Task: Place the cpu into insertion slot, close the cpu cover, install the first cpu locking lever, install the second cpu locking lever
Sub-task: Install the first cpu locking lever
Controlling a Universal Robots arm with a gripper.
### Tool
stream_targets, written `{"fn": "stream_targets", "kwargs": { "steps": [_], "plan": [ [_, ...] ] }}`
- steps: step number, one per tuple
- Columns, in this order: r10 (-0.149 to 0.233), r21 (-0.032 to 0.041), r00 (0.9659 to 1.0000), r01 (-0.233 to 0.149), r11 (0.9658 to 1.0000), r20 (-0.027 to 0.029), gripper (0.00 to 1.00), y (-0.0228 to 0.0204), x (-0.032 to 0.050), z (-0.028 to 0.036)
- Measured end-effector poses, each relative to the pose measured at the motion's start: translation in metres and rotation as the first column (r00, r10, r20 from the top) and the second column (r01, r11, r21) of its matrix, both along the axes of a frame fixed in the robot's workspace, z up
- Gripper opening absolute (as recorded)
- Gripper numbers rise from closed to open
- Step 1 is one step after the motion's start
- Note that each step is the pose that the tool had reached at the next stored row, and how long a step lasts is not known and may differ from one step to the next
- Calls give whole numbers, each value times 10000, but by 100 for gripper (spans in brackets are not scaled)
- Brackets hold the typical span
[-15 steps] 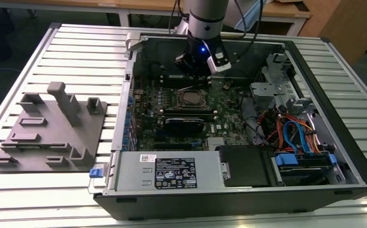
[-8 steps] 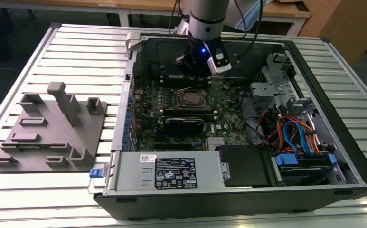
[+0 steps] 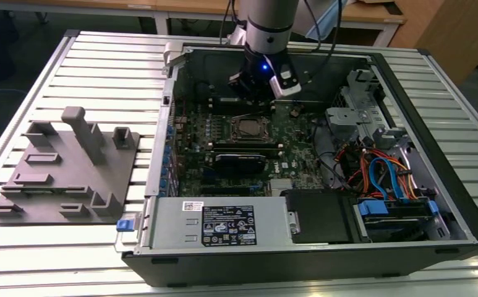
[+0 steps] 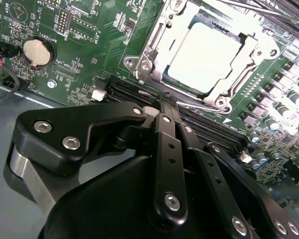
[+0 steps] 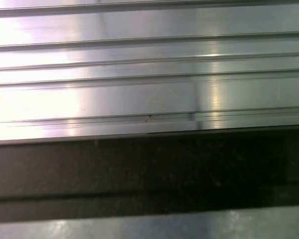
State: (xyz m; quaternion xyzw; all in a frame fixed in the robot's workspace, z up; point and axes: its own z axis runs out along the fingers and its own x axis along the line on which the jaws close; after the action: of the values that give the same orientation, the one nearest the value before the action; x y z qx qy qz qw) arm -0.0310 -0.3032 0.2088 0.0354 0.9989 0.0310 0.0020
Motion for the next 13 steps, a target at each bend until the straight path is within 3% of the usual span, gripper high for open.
{"fn": "stream_targets", "kwargs": {
  "steps": [13],
  "plan": [
    [1,-1,10000,-1,10000,-1,10,-1,2,-71]
  ]
}}
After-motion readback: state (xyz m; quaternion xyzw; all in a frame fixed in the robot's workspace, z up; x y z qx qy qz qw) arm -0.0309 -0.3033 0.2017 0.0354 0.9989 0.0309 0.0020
